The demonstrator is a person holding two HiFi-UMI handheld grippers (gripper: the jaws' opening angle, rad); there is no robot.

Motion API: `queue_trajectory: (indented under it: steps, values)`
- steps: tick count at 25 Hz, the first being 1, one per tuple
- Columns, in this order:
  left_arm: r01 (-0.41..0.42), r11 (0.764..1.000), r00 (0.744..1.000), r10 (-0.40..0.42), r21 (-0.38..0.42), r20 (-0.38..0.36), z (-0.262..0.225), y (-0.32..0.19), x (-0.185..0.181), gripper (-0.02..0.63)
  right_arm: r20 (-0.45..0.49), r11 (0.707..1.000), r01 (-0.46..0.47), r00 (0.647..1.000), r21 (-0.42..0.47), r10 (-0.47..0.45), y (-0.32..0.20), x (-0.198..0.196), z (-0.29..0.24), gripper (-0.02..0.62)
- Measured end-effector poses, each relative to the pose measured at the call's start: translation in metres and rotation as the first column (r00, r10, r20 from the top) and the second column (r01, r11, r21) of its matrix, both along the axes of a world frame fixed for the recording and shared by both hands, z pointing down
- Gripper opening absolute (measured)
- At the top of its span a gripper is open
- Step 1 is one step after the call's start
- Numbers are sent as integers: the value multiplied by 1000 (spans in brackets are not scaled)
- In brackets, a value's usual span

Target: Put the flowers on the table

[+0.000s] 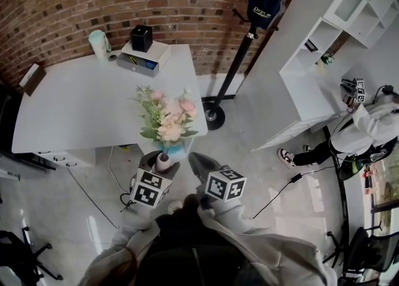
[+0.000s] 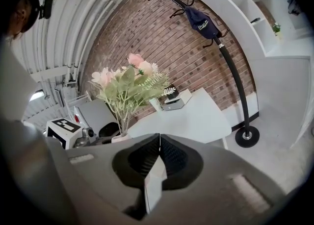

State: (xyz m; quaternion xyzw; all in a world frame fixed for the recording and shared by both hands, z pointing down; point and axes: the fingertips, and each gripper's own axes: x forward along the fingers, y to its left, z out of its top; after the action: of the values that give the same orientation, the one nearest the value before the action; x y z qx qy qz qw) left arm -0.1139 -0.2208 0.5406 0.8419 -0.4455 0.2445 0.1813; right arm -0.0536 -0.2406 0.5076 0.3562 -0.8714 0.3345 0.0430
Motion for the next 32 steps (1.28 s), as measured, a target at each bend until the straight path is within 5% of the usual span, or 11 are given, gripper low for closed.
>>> queue_trajectory:
  steps: [13, 32]
  values:
    - [-44, 999, 999, 44, 1, 4, 5, -51, 17, 264, -13, 999, -39, 999, -8, 39, -46, 20, 6, 2]
    - [-53, 998, 998, 52, 42, 21, -10, -267, 23, 264, -7, 999, -32, 999, 6, 32, -233, 24, -2, 2]
